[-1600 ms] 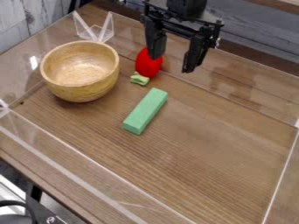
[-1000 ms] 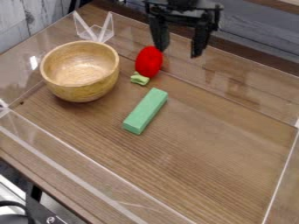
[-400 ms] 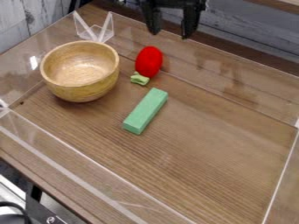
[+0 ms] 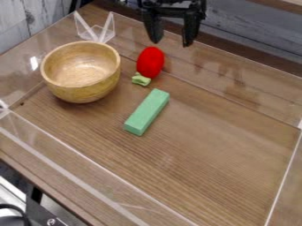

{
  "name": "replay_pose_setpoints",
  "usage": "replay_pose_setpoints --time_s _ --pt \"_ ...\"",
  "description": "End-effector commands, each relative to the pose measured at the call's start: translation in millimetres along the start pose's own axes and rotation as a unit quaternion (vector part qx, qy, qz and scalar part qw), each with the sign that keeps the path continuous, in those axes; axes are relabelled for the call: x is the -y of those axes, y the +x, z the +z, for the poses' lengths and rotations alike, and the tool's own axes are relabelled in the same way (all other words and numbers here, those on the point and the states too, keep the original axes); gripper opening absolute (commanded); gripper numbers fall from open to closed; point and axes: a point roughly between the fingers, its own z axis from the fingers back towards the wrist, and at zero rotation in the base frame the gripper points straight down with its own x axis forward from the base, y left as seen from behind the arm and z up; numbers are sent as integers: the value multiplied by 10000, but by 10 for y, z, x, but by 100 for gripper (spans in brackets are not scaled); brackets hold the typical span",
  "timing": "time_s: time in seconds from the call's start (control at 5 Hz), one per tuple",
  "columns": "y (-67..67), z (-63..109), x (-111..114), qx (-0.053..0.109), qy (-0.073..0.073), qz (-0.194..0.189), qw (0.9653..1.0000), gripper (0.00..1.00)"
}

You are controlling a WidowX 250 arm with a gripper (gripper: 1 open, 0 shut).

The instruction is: Put the green block in the brown bowl

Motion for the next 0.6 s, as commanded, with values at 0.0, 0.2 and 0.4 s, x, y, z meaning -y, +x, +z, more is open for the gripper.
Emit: replay_pose_setpoints --time_s 0.0,0.2,0.4 --pt "5 310 144 410 -67 120 9991 100" --pt "-58 338 245 438 -176 -42 9989 100" --pt "-91 325 314 459 -246 -215 9984 100"
